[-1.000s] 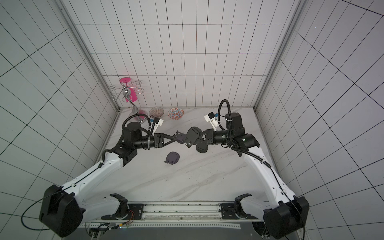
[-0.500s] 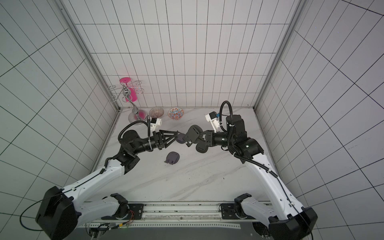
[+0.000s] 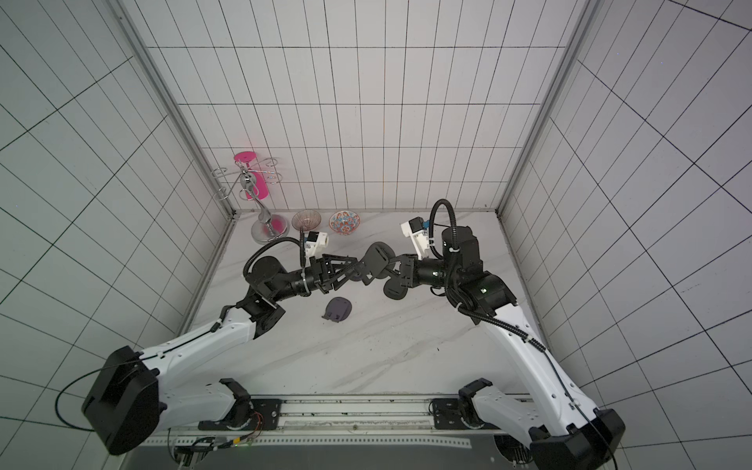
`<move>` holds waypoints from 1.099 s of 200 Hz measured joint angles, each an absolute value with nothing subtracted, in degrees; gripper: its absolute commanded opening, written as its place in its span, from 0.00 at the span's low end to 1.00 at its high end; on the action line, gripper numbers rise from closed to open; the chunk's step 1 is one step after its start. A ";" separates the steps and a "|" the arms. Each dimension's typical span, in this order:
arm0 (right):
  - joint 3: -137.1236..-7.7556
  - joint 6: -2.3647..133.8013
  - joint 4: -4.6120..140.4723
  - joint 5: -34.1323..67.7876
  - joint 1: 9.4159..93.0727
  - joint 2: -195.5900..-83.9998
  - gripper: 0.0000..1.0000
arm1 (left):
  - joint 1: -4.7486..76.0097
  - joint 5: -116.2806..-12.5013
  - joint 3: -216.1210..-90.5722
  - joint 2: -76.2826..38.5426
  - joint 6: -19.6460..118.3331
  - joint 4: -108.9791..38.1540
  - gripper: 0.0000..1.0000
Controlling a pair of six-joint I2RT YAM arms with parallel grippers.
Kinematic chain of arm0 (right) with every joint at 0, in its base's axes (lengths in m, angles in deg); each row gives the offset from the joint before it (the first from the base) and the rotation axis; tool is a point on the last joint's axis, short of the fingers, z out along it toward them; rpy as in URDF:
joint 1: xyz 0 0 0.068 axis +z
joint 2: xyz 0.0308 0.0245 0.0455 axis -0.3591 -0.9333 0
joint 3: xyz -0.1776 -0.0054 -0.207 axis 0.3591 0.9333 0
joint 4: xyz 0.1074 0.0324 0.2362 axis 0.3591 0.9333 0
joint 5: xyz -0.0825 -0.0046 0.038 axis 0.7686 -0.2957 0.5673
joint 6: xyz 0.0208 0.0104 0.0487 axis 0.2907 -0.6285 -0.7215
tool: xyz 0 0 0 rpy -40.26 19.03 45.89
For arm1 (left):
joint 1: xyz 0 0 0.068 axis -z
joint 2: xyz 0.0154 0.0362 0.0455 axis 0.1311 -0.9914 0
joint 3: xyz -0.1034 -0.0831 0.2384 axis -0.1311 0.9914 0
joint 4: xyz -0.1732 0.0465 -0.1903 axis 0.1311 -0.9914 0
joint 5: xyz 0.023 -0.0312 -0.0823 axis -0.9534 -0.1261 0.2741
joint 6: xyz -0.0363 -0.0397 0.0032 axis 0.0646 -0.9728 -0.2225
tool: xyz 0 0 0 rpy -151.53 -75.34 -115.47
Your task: Open the phone stand
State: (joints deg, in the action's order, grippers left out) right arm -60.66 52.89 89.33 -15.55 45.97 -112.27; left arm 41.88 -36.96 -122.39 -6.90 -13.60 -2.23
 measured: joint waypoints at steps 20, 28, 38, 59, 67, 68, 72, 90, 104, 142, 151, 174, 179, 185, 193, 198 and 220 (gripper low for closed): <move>-60.63 52.89 89.18 -15.44 46.30 -112.27 0.00 | 42.36 -36.94 -122.83 -7.84 -13.66 -0.87 0.44; -60.59 52.89 89.18 -15.42 46.34 -112.27 0.00 | 42.64 -36.94 -123.20 -8.32 -13.71 -0.48 0.43; -60.55 52.89 89.15 -15.36 46.41 -112.27 0.00 | 43.15 -36.96 -123.84 -9.00 -13.79 0.00 0.41; -60.55 52.93 88.76 -14.64 46.54 -112.14 0.00 | 43.56 -37.03 -124.45 -10.05 -13.90 0.11 0.33; -60.55 52.93 88.72 -14.48 46.58 -112.14 0.00 | 43.69 -36.98 -124.51 -10.31 -14.01 0.15 0.34; -60.55 52.95 88.72 -14.48 46.60 -112.14 0.00 | 43.72 -37.00 -124.51 -10.33 -14.06 0.15 0.34; -60.55 52.95 88.72 -14.42 46.60 -112.14 0.00 | 43.78 -36.98 -124.54 -10.40 -14.06 0.13 0.35; -60.55 52.99 88.76 -14.07 46.67 -112.14 0.00 | 43.96 -36.94 -124.62 -10.29 -13.88 0.09 0.43; -60.55 53.19 88.91 -13.61 46.69 -112.10 0.00 | 44.00 -36.98 -124.64 -9.59 -13.33 -0.55 0.45; -60.57 53.74 88.67 -13.56 47.15 -111.46 0.00 | 44.09 -37.79 -124.58 -6.18 -11.48 -4.96 0.35; -60.57 53.78 88.63 -13.56 47.30 -111.29 0.00 | 44.13 -37.83 -124.58 -5.87 -11.26 -5.53 0.34; -60.57 53.83 88.54 -13.50 47.35 -111.16 0.00 | 44.15 -37.83 -124.58 -5.81 -10.76 -6.19 0.19; -60.57 53.78 88.50 -13.48 47.35 -111.16 0.00 | 44.13 -37.88 -124.58 -5.85 -10.97 -6.23 0.14; -60.57 53.78 88.37 -13.41 47.33 -111.14 0.00 | 44.09 -37.88 -124.58 -5.98 -11.35 -6.10 0.10; -60.57 53.91 88.39 -13.06 47.33 -111.07 0.00 | 43.98 -38.03 -124.58 -6.27 -11.54 -5.57 0.06; -60.57 54.04 88.56 -12.97 47.33 -111.05 0.00 | 43.83 -38.08 -124.58 -6.55 -12.07 -5.07 0.00; -60.59 54.77 89.18 -11.58 47.35 -111.07 0.00 | 43.74 -38.12 -124.58 -7.38 -12.59 -4.09 0.00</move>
State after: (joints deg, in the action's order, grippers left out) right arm -60.59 54.77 89.18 -11.58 47.35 -111.07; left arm 43.74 -38.12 -124.58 -7.38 -12.59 -4.09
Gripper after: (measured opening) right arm 0.096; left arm 0.146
